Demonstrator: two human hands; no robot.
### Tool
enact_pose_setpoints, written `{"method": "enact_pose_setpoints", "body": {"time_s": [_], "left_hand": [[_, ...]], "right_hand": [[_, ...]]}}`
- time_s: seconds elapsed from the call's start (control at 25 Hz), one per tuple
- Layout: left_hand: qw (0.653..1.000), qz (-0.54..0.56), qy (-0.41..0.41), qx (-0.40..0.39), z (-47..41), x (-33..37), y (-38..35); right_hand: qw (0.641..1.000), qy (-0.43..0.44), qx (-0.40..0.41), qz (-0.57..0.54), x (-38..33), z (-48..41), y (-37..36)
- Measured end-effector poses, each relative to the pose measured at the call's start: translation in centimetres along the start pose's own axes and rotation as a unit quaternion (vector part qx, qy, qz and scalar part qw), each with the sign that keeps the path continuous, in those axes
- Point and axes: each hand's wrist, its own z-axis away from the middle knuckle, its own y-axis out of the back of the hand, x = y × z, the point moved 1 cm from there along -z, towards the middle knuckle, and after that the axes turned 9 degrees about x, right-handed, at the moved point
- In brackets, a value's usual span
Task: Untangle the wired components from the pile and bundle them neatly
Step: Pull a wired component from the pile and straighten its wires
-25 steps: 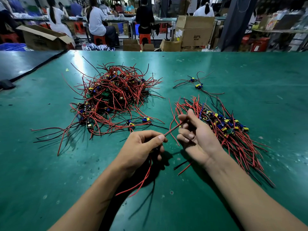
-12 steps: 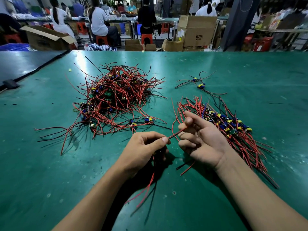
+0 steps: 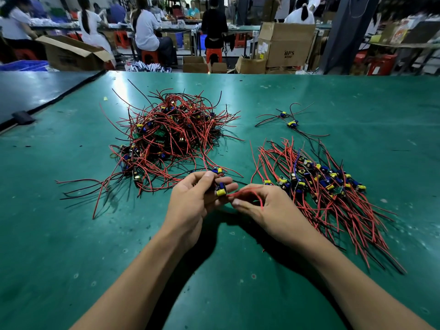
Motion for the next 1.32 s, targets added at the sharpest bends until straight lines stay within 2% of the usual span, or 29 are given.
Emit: {"method": "enact_pose_setpoints", "body": {"time_s": [0.08,0.2,0.32,0.48,0.64,0.76,0.88,1.0,1.08,1.24,1.32], "left_hand": [[0.999,0.032,-0.002,0.010,0.0,0.2,0.0],[0.999,0.053,0.007,0.006,0.0,0.0,-0.2],[0.998,0.049,0.022,-0.021,0.1,-0.1,-0.2],[0.994,0.037,0.072,-0.072,0.1,-0.2,0.1],[0.983,0.013,0.172,-0.066,0.7,-0.2,-0.1],[0.972,-0.059,0.204,-0.102,0.9,-0.2,0.0],[0.964,-0.103,0.198,-0.142,1.0,-0.4,0.1],[0.965,-0.083,0.179,-0.172,1.1,-0.8,0.0],[0.966,-0.067,0.170,-0.182,1.2,-1.1,-0.1],[0.961,-0.064,0.161,-0.215,1.4,-1.4,-0.4],[0.959,-0.062,0.163,-0.223,1.4,-1.4,-0.4]], "right_hand": [[0.999,-0.004,-0.002,-0.049,-0.5,0.4,-0.5],[0.995,0.008,0.082,-0.056,-0.9,0.5,-1.0],[0.976,-0.051,0.117,-0.175,-1.1,0.2,-0.9],[0.948,-0.087,0.110,-0.285,-1.4,-0.1,-0.2],[0.963,-0.050,0.042,-0.263,-1.6,0.0,0.4],[0.977,-0.032,0.006,-0.213,-1.7,0.1,0.8],[0.985,-0.031,0.046,-0.165,-1.3,-0.1,0.9],[0.979,-0.054,0.089,-0.173,-0.9,-0.4,1.1],[0.959,-0.100,0.080,-0.254,-1.0,-0.6,1.0],[0.868,-0.268,0.032,-0.416,-1.2,-0.6,0.8],[0.839,-0.311,0.023,-0.447,-1.3,-0.5,0.7]]}}
